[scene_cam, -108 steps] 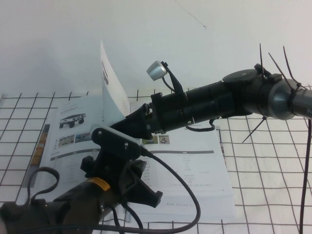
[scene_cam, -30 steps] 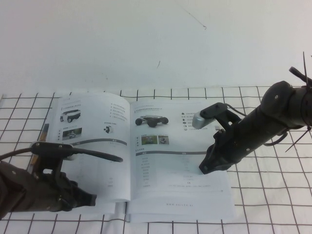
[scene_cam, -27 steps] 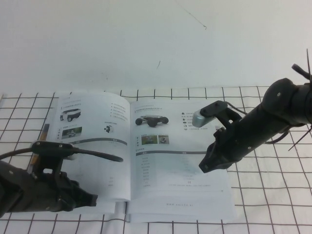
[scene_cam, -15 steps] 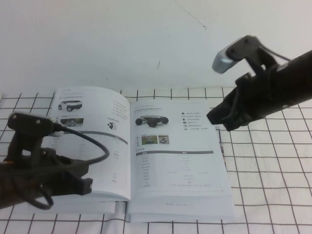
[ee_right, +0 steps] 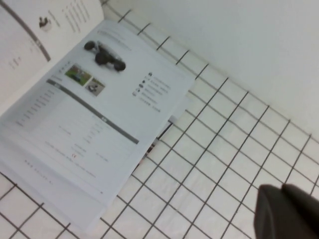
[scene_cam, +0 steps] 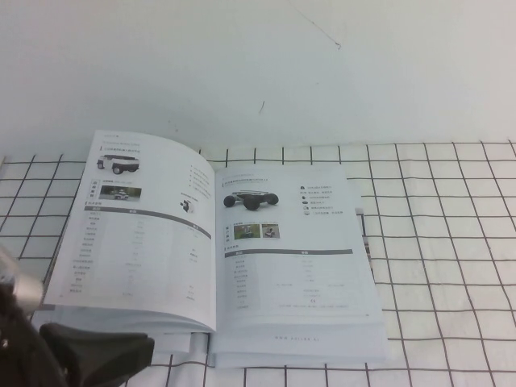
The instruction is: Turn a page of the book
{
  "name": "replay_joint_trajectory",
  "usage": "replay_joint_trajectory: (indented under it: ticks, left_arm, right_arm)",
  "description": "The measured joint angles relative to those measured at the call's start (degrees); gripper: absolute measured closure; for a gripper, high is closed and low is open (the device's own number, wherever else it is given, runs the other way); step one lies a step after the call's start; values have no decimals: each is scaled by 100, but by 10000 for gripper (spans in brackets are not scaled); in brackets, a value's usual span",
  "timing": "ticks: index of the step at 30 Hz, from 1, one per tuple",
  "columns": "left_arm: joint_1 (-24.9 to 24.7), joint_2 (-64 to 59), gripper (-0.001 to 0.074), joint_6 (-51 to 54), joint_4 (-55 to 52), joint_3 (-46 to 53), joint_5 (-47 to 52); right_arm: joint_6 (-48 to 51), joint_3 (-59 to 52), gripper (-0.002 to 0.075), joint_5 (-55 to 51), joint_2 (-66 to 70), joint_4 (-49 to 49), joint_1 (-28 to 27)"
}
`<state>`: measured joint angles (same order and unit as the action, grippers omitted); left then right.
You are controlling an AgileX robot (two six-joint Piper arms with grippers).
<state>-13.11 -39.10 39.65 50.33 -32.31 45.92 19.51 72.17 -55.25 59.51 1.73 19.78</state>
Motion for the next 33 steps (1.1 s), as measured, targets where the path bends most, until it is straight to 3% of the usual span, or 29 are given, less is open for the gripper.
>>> replay_joint_trajectory:
  ticks: [6, 14, 21, 27, 33]
  left_arm:
    - [0, 843, 737, -659, -181, 5, 481]
    - [0, 1694, 737, -1532, -862, 5, 1295]
    - [0, 1795, 737, -2049, -2396, 14, 221]
    - [0, 1783, 737, -2118, -2603, 14, -813]
    - [0, 1783, 737, -2118, -2603, 14, -900]
  right_arm:
    - [-417, -809, 725, 76, -1578, -86, 0]
    - [-801, -3022, 725, 737, -3598, -86, 0]
    - [-929, -4936, 725, 2233, -4306, -86, 0]
    - [-960, -5608, 725, 2667, -4306, -86, 0]
    - [-971, -6032, 725, 2670, -4306, -86, 0]
